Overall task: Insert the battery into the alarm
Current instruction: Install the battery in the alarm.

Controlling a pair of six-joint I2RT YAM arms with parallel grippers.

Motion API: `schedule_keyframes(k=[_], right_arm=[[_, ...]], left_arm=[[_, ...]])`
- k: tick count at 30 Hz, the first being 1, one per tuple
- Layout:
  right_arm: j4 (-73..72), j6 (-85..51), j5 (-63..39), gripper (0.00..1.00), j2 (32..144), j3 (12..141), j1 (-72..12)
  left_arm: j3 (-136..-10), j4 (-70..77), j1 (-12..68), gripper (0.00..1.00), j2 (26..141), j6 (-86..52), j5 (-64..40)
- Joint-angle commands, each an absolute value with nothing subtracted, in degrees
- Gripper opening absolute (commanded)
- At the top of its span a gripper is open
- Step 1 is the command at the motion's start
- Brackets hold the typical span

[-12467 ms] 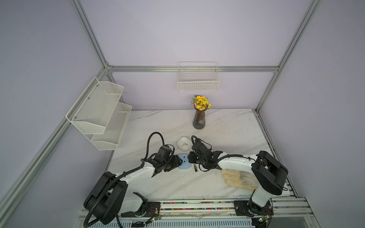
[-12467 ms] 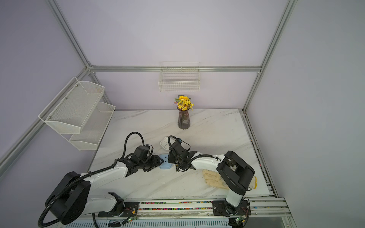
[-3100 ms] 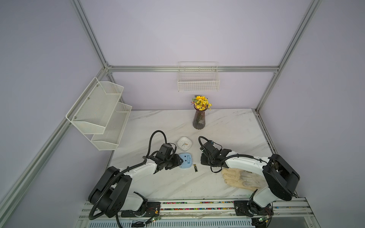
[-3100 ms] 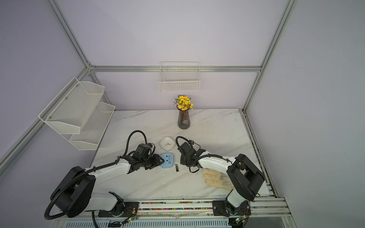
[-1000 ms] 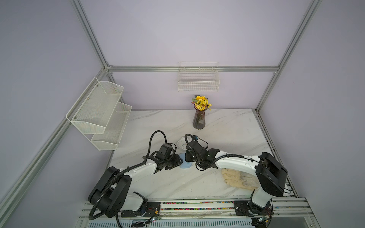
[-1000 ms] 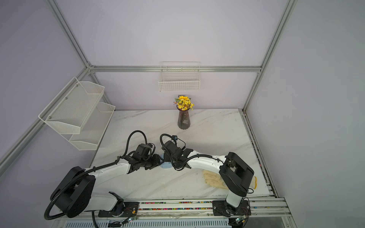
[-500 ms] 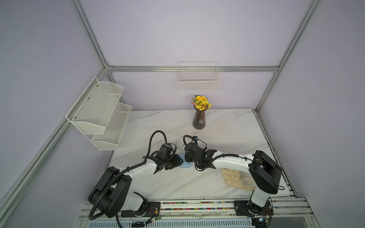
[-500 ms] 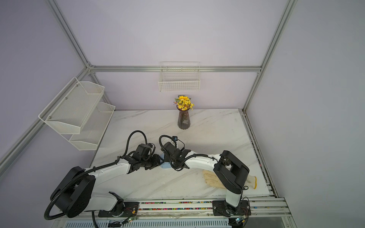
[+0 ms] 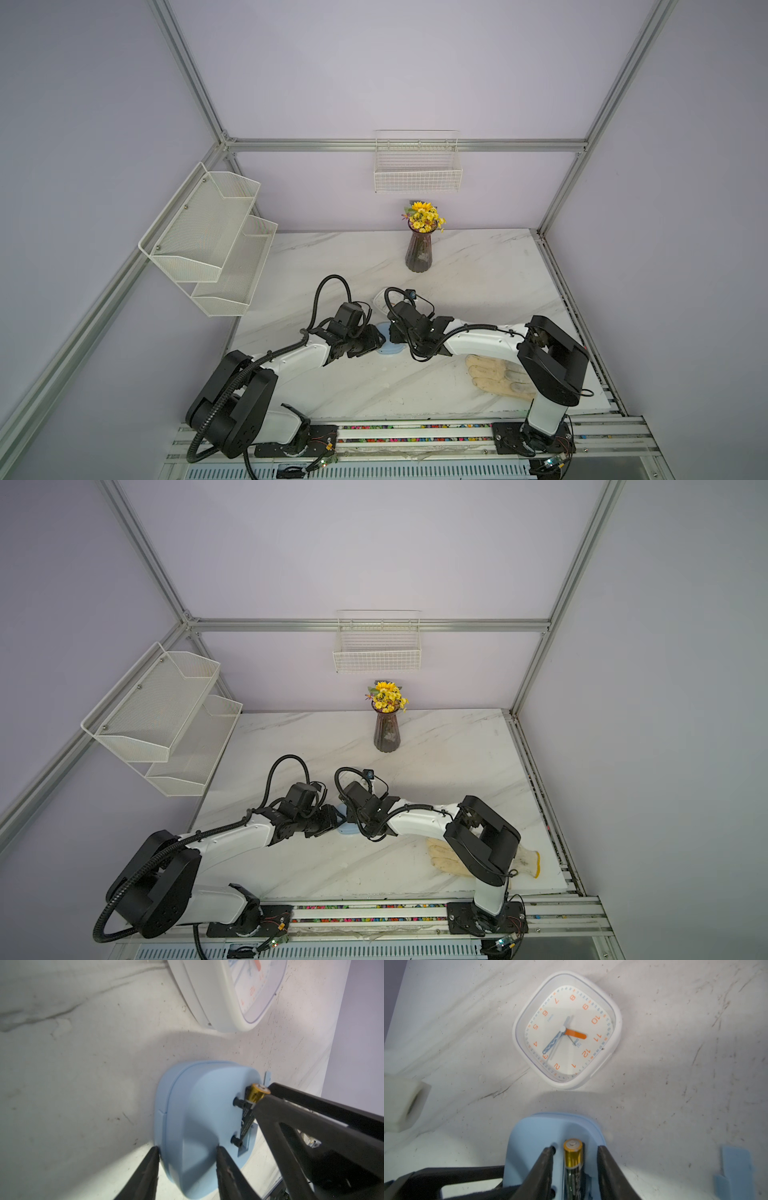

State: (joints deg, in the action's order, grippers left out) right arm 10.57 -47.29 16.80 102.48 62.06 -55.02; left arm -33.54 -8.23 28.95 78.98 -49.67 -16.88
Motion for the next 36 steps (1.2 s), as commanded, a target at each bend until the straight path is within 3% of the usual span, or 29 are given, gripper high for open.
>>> schedule_keyframes(k=[1, 13, 36], right_arm=[[10.46, -46.78, 17.84, 0.39, 100.03, 61.73, -55.15], [11.99, -44.69, 13.55, 0.21, 102.06, 66.81, -51.02], [16.36, -42.79, 9.96, 0.14, 106.13, 67.35, -49.75]], left_arm=[[-32.54, -10.83, 29.35, 0.45, 80.41, -47.55, -17.05], [-32.44, -10.46, 29.75, 0.45, 80.42, -47.37, -17.36], [-32.43, -10.55, 29.97, 0.45, 82.35, -47.83, -16.97]])
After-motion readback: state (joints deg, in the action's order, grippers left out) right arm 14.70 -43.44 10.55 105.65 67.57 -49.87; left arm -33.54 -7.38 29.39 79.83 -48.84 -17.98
